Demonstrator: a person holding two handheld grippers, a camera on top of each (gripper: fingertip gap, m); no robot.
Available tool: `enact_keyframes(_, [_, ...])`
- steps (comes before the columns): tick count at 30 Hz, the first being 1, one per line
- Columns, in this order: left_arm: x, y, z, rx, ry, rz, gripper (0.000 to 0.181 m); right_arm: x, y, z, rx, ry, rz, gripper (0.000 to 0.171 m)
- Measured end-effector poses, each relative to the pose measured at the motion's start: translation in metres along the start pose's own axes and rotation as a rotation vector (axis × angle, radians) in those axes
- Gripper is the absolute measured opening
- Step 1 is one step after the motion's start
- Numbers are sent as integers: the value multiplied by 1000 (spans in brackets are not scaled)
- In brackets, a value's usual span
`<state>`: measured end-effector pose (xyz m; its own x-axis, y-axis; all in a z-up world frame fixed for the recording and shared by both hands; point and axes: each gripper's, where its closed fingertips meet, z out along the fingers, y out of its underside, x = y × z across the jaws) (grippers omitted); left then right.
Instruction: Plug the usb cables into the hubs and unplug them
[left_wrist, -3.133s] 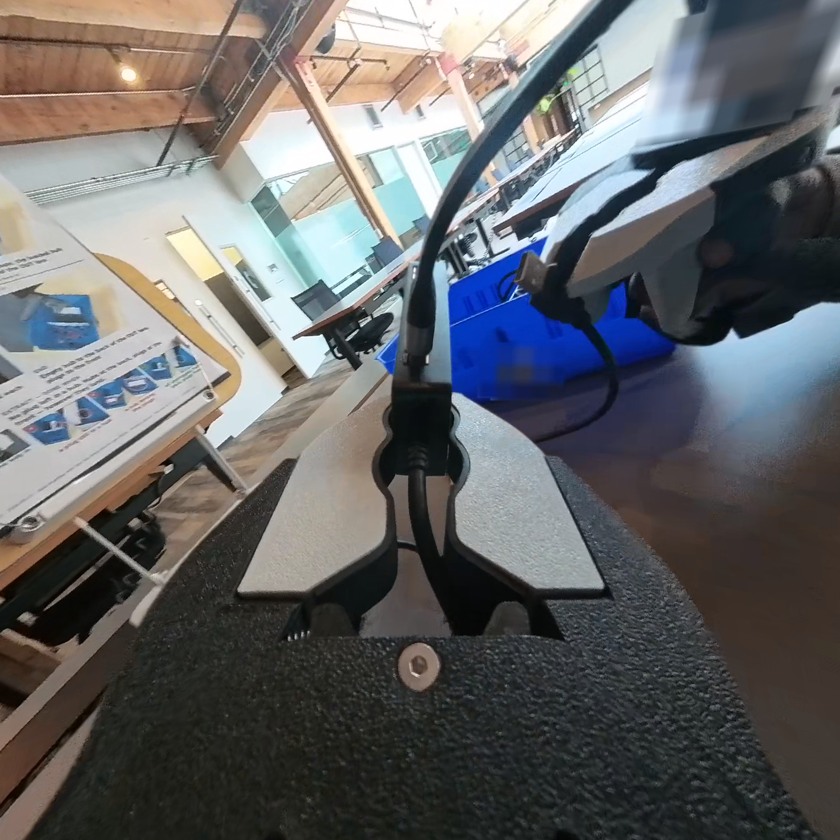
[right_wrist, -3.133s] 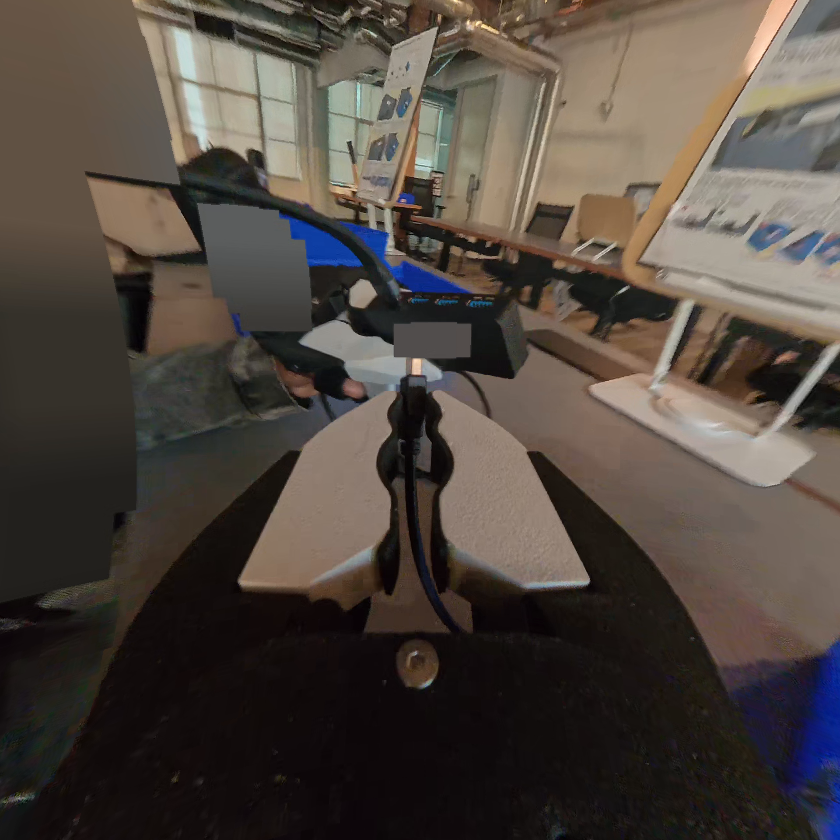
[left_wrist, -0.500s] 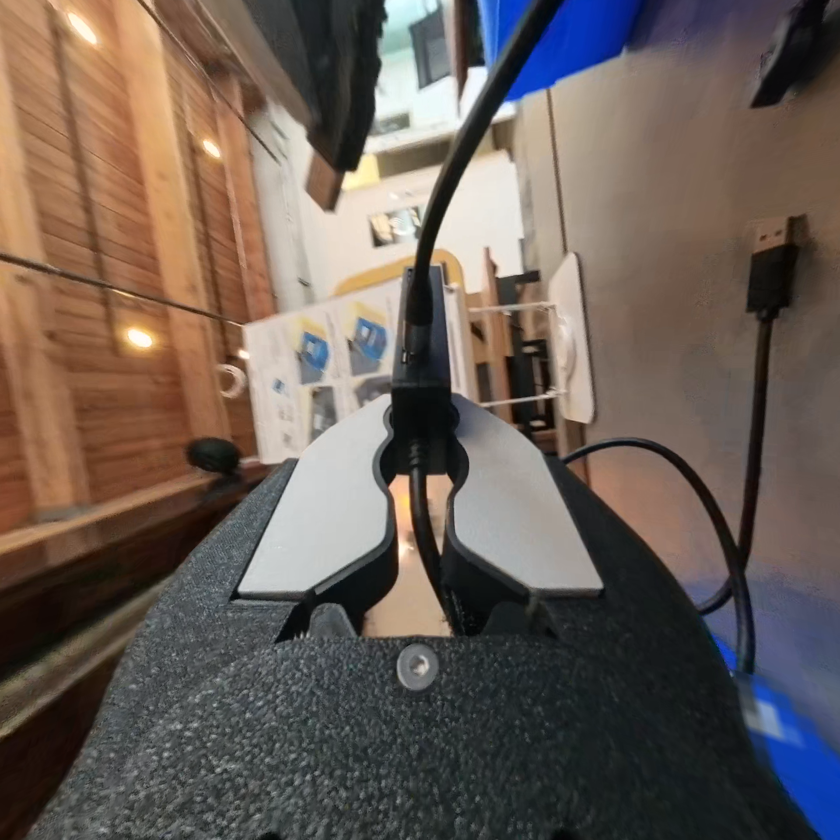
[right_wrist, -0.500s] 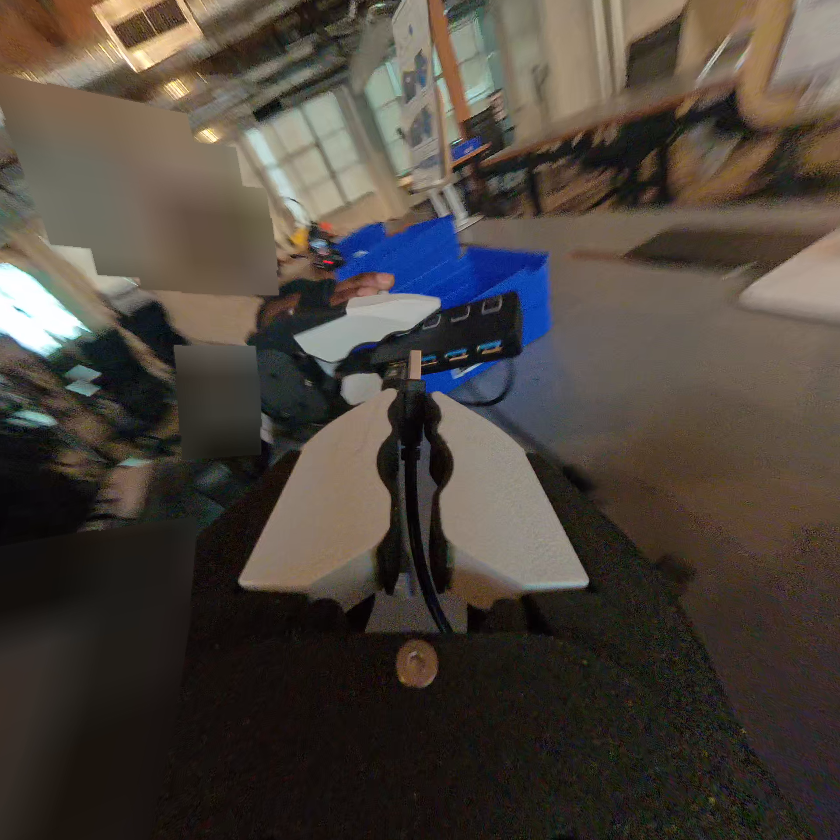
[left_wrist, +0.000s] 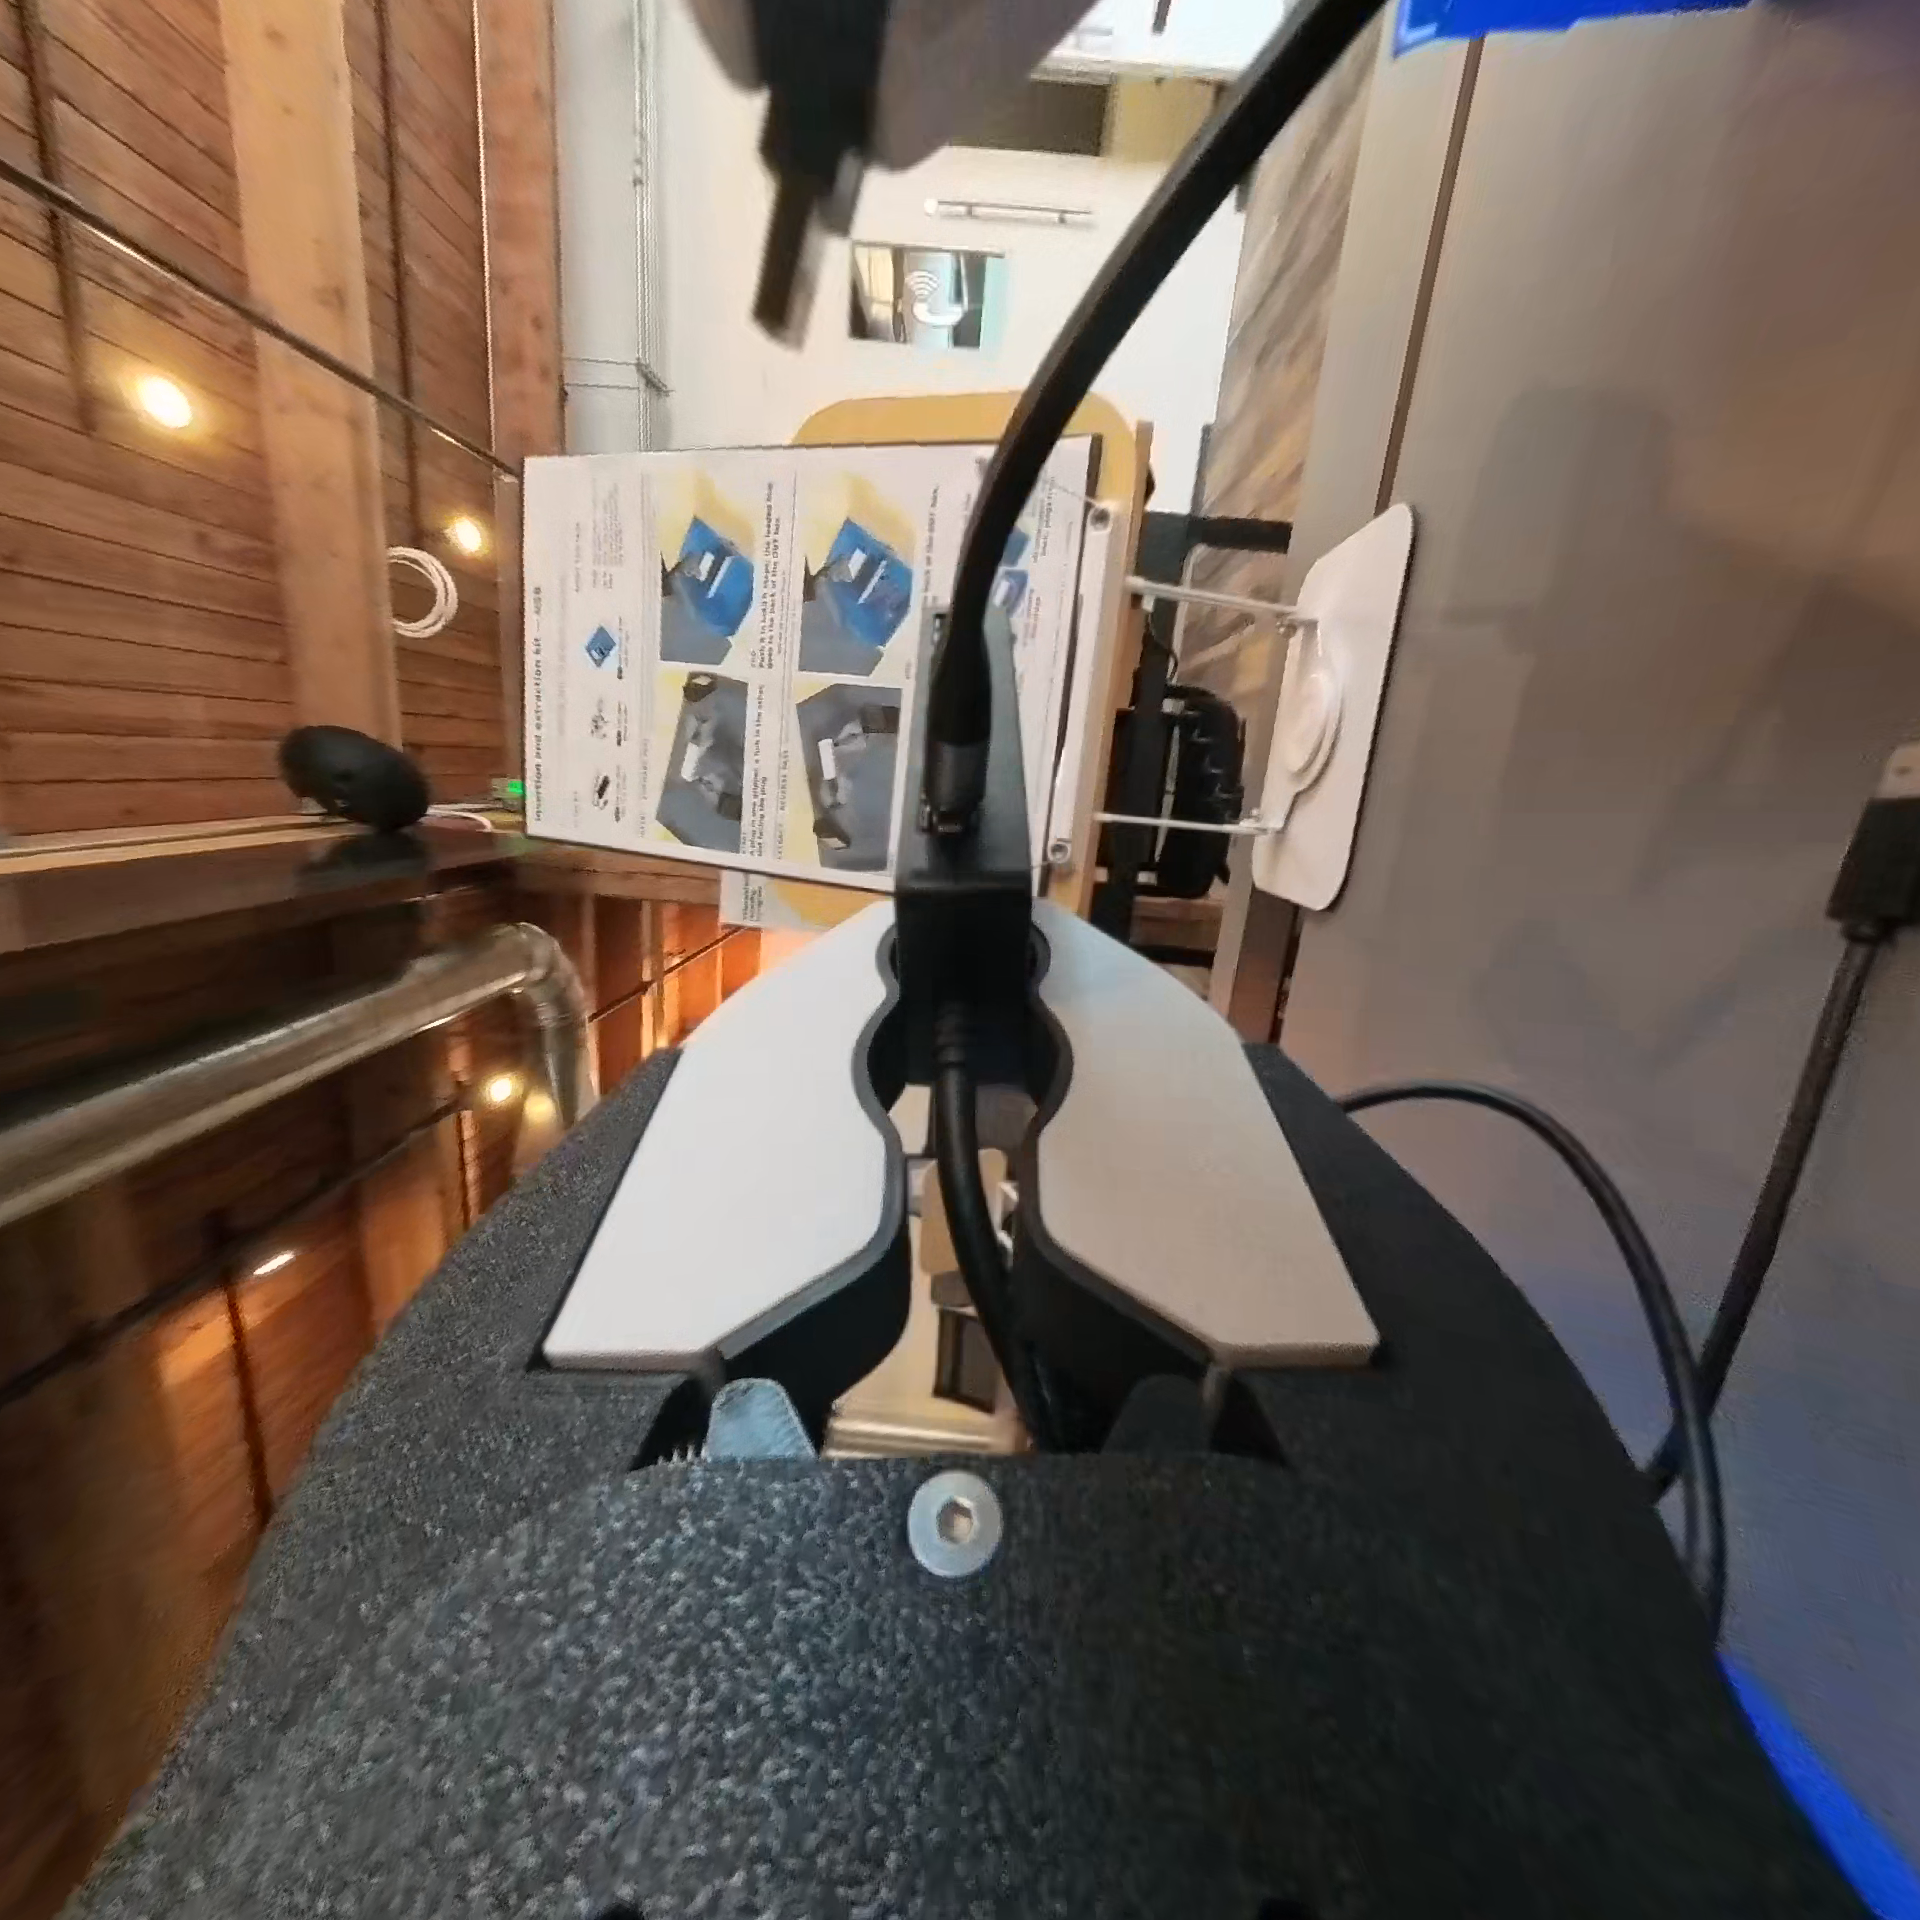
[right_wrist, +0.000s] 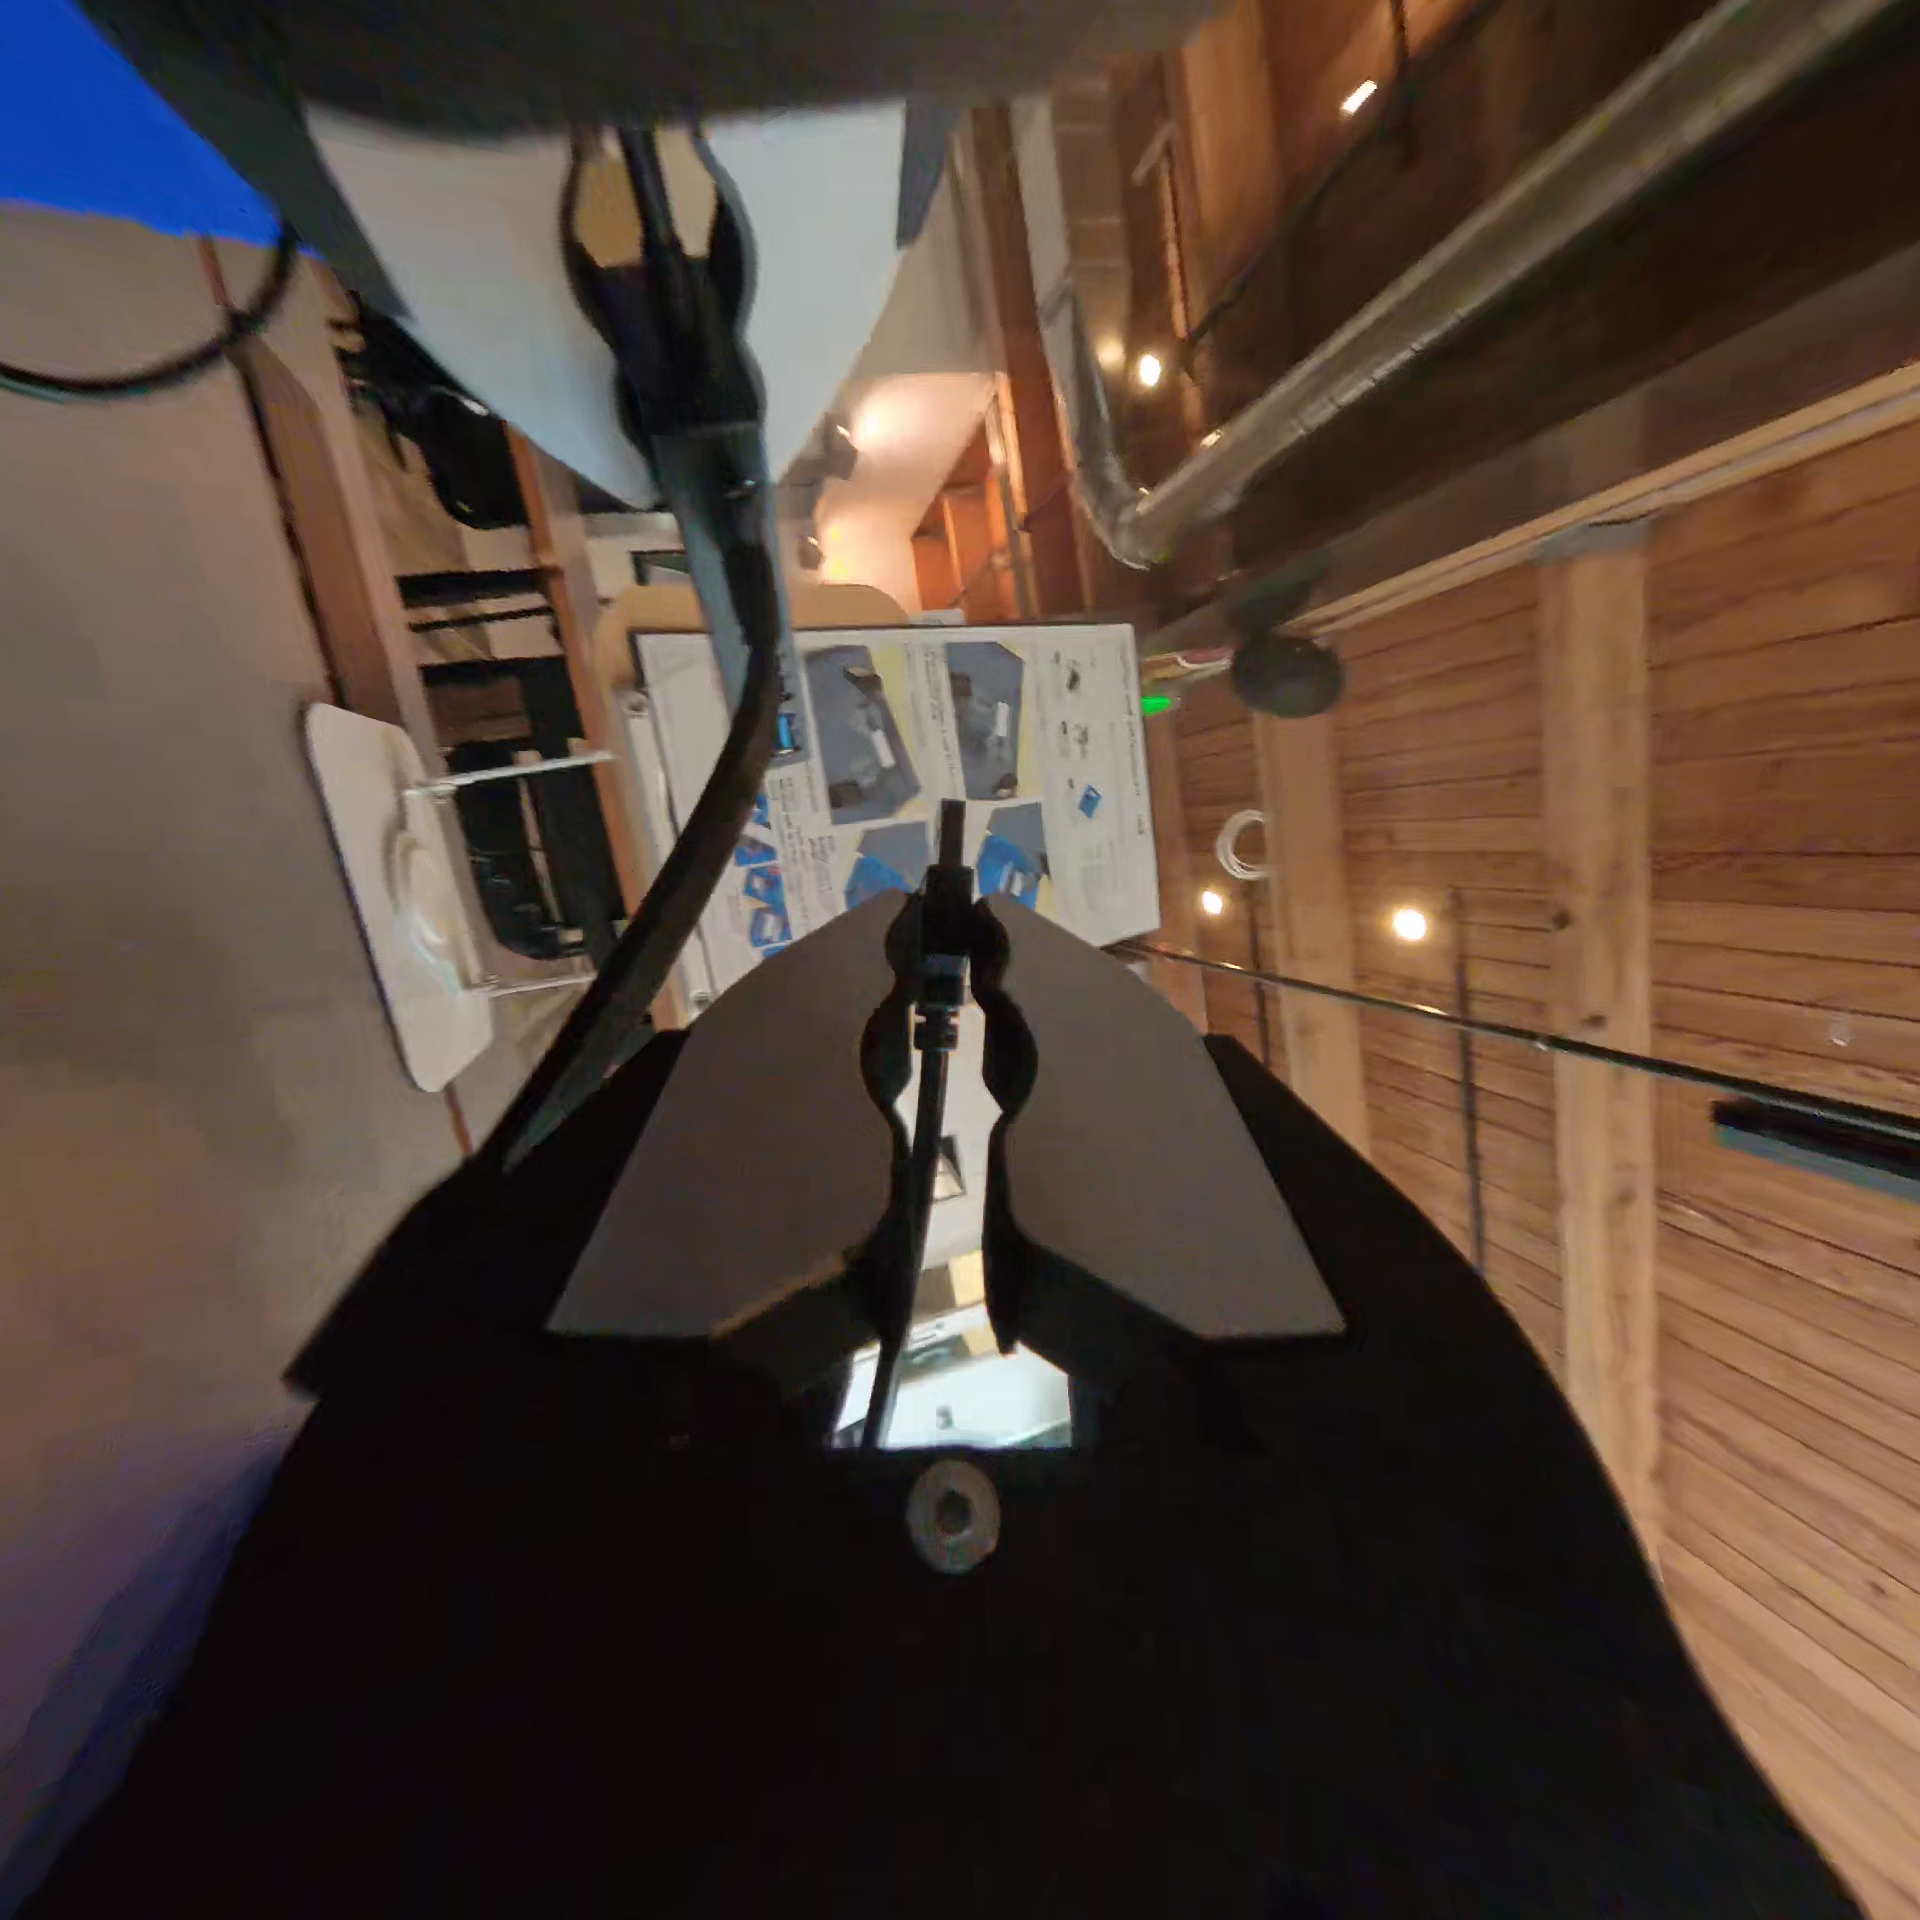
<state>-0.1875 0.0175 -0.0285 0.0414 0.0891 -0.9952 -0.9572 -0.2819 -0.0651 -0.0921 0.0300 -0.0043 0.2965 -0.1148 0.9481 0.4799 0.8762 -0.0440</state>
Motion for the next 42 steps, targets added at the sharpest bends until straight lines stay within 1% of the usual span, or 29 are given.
enact_keyframes(2, [0, -6, -1, -16, -17, 32, 18, 6, 1, 0, 0, 35, 54, 7])
enact_keyframes(3, [-1, -8, 0, -26, -23, 44, 18, 7, 0, -1, 24, 33, 126, 7])
enact_keyframes(7, [-5, -12, -3, -43, -16, 27, 18, 19, -11, -12, 223, 3, 534, 7])
enact_keyframes(9, [-8, -14, -6, -33, -24, 31, 18, 26, -12, -17, 285, 10, 613, 7])
enact_keyframes(11, [-9, -15, -7, -21, -28, 18, 18, 25, -12, -17, 299, -4, 592, 7])
enact_keyframes(16, [-12, -19, -10, 23, -23, -36, 17, 10, -15, -15, 293, -59, 435, 7])
enact_keyframes(21, [-4, -27, -11, 82, 32, -89, 18, -12, -3, -9, 149, -136, 171, 8])
enact_keyframes(24, [4, -34, -10, 124, 82, -127, 17, -19, 2, -9, 79, -162, 80, 7])
enact_keyframes(27, [11, -39, -8, 129, 107, -117, 18, -24, 7, -9, -1, -172, -16, 7])
enact_keyframes(32, [13, -41, -7, 110, 97, -92, 18, -29, 10, -11, -23, -193, -60, 7])
enact_keyframes(36, [22, -45, -7, 133, 126, -37, 18, -32, 10, -12, -14, -227, -3, 7])
enact_keyframes(42, [26, -47, -5, 143, 111, -20, 18, -39, 10, -14, 0, -267, -26, 7])
